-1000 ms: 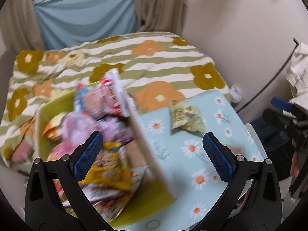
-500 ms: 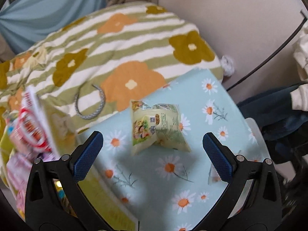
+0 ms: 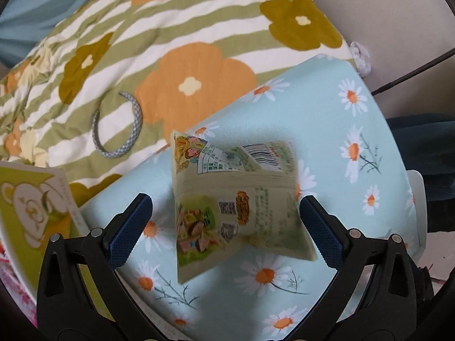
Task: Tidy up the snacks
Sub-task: 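Grasp the pale green snack bag with the left tool while the right tool grasps the pink wrapped cake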
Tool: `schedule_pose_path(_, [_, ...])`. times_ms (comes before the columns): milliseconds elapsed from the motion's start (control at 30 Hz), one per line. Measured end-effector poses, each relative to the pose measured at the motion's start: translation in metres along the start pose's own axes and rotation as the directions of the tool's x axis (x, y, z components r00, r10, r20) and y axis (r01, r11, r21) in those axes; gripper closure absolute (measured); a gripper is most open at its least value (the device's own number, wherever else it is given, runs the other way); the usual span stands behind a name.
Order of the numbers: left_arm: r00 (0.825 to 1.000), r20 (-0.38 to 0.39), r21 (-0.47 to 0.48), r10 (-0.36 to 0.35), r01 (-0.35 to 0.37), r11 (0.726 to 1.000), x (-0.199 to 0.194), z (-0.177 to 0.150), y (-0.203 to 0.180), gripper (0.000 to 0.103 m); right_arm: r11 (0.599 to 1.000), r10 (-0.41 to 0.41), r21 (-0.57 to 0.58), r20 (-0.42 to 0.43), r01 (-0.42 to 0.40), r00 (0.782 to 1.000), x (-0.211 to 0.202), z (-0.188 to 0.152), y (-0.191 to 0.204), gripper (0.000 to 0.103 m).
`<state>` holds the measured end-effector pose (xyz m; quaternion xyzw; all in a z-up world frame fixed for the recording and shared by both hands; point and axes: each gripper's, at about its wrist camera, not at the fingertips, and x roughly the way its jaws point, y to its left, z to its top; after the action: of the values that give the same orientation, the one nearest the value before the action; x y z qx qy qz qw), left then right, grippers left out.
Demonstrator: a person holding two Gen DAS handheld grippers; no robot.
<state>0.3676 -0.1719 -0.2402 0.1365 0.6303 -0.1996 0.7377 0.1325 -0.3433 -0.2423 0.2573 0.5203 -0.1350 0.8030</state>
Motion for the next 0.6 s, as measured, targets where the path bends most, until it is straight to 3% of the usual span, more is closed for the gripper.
schedule_pose_path(100, [1.0,-0.015,-0.009,-0.025,0.025,1.0,0.01,0.0,0.001,0.001,1.0,-0.018,0.016,-0.008,0.018,1.0,0.007,-0.002,-0.001,0.0])
schedule_pose_path(167, [0.999,-0.022,-0.009,-0.045,0.045,0.999,0.015,-0.003,0.001,0.014,0.999,-0.028,0.026,-0.011,0.028,1.0,0.01,-0.005,-0.002,0.0])
schedule_pose_path(267, [0.997,-0.028,-0.002,-0.075,0.075,0.997,0.02,-0.006,-0.003,0.021,0.999,-0.037,0.027,-0.018,0.037,0.999,0.012,-0.008,-0.002,0.0])
schedule_pose_path(600, [0.998,-0.003,0.032,-0.059,0.059,0.998,0.006,-0.018,-0.012,0.029,0.996,-0.084,-0.026,-0.03,0.083,0.996,0.027,-0.011,0.012,0.0])
